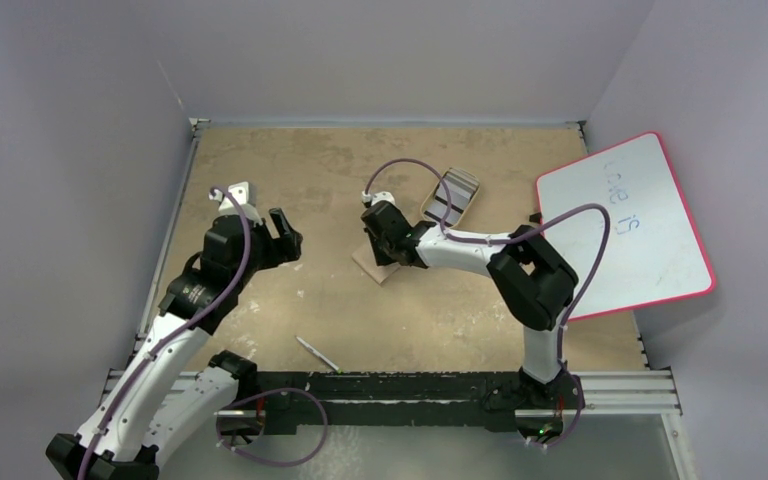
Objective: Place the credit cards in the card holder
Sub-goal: Open the card holder at the center of the board.
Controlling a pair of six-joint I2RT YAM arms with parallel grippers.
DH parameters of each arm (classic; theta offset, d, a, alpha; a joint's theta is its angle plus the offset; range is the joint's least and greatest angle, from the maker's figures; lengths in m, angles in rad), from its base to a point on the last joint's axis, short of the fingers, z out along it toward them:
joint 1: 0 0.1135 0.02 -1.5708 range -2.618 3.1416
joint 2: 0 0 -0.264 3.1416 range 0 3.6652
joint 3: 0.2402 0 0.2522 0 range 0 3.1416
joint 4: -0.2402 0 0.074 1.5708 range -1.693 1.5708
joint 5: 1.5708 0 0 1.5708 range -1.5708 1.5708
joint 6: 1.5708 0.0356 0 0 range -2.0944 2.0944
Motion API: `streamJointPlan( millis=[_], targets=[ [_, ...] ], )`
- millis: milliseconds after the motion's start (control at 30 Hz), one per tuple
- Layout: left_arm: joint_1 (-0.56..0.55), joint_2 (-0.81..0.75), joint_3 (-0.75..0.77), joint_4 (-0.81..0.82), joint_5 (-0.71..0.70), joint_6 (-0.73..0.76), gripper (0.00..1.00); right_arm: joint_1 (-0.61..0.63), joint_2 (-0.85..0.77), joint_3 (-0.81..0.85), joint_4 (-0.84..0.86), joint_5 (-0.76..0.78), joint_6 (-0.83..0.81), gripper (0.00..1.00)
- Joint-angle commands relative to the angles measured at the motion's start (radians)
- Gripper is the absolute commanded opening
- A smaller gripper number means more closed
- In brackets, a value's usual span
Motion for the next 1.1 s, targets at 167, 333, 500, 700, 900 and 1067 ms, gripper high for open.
streamJointPlan(
  millis=[167,333,500,700,900,1067],
  targets=[
    [0.003,0.001,0.0,0.042,0.025,-0.001,0.77,0.0,0.045,-0.03,-0.035,0.034,0.047,0.0],
    [0.002,0.011,-0.002,0.042,0.019,-0.006,0.76,-0.005,-0.029,-0.061,0.002,-0.015,0.078,0.0],
    [0.003,0.037,-0.002,0.043,0.021,-0.016,0.76,-0.045,-0.18,-0.11,0.057,-0.113,0.164,0.0],
    [0.002,0.107,-0.007,0.045,0.059,-0.086,0.74,-0.087,-0.337,-0.182,0.109,-0.231,0.233,0.0],
    [0.002,0.183,-0.071,0.18,0.259,-0.168,0.73,-0.093,-0.432,-0.281,0.201,-0.415,0.282,0.0],
    [0.002,0.255,-0.132,0.27,0.349,-0.201,0.72,-0.093,-0.472,-0.362,0.312,-0.532,0.334,0.0]
  ],
)
